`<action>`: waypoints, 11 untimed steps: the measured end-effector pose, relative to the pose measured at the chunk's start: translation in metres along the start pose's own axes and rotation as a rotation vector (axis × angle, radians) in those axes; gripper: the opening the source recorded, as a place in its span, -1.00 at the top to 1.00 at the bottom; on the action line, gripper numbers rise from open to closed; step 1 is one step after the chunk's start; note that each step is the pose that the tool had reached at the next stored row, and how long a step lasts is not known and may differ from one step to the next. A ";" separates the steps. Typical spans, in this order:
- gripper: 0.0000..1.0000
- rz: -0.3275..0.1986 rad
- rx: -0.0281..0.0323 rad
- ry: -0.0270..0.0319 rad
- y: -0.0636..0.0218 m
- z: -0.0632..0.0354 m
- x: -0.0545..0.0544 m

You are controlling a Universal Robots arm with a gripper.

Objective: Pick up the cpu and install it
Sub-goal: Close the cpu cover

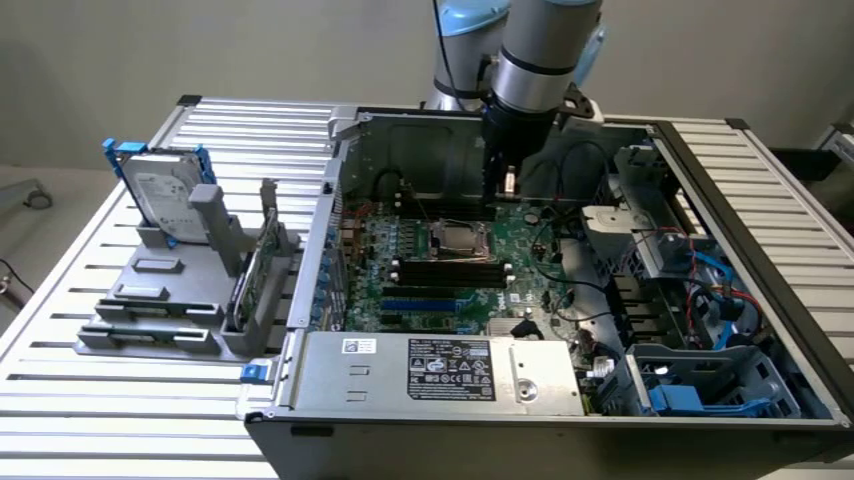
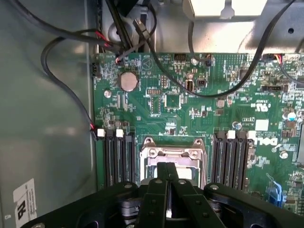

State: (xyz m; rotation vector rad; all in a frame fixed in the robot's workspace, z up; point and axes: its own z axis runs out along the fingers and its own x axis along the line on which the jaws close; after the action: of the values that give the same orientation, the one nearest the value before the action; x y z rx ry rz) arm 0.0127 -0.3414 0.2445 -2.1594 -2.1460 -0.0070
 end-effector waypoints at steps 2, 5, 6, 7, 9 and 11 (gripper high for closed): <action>0.79 0.000 0.0011 0.0000 -0.0070 0.0022 0.000; 0.79 0.000 0.0030 -0.0004 -0.0185 0.0055 0.000; 0.79 0.000 0.0039 -0.0004 -0.0223 0.0065 0.000; 0.79 0.000 0.0051 -0.0004 -0.0259 0.0074 0.000; 0.79 0.001 0.0092 -0.0004 -0.0328 0.0090 0.000; 0.79 0.001 0.0146 -0.0005 -0.0385 0.0108 -0.001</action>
State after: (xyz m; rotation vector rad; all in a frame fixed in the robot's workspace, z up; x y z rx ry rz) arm -0.0264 -0.3411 0.2363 -2.1527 -2.1385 0.0093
